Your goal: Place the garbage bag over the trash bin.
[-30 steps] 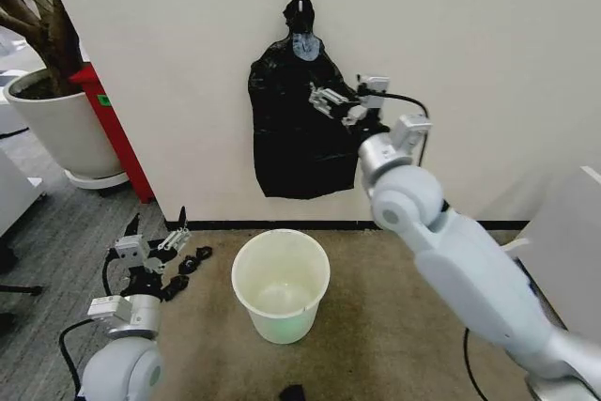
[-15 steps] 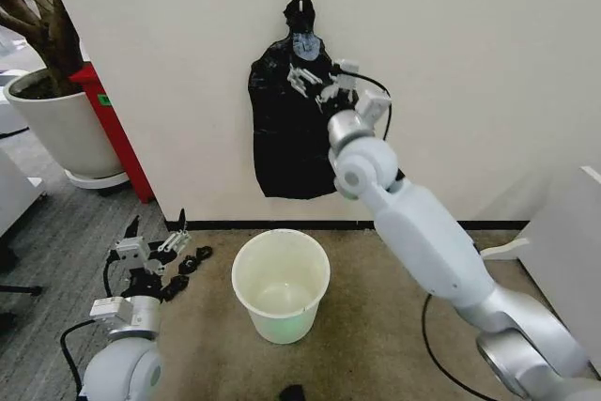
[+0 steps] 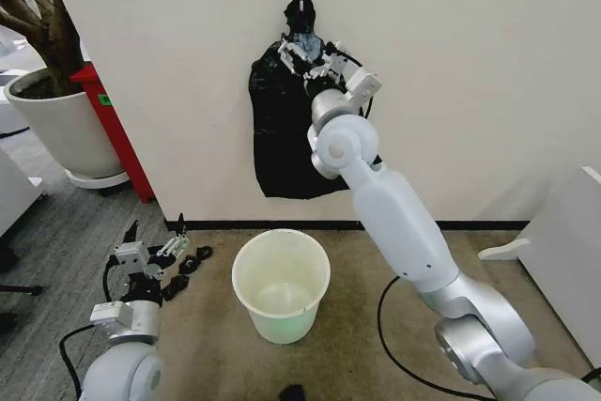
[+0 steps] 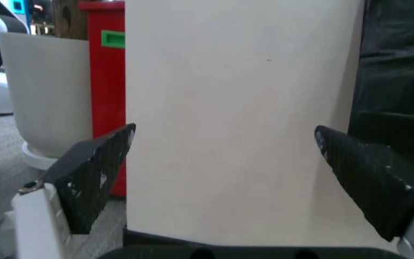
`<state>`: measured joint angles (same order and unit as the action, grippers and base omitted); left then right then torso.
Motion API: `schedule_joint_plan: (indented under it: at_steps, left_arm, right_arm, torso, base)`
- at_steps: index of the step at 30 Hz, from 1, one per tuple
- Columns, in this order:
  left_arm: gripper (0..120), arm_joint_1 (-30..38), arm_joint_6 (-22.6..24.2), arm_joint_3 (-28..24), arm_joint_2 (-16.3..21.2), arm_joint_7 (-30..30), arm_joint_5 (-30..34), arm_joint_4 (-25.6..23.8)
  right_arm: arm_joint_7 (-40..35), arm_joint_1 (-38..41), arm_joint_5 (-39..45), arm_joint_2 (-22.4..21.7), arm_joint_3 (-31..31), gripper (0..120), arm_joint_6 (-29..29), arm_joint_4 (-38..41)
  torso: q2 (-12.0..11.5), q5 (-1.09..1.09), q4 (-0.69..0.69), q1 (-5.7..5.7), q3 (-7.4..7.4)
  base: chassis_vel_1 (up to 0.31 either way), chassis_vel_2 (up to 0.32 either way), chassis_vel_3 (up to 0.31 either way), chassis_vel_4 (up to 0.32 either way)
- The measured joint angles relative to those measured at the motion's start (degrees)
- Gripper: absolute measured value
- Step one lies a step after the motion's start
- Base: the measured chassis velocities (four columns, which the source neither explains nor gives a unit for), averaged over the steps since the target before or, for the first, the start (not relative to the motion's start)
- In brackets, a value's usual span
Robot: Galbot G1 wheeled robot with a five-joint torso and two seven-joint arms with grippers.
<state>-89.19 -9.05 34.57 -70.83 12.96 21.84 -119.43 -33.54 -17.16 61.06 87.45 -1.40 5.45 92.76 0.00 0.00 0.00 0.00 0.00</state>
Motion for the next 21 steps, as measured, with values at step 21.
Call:
schedule_joint_plan:
  at_steps: [21]
  left_arm:
    - [99,-2.0,0.1,1.1,-0.5,0.6,-0.6,-1.0]
  right_arm:
    - [1.9,0.1,-0.6,4.8,-6.6,84,-2.6,-6.7]
  torso:
    - [0.0,0.01,-0.01,0.00,0.00]
  base:
    - [0.000,0.000,0.000,0.000]
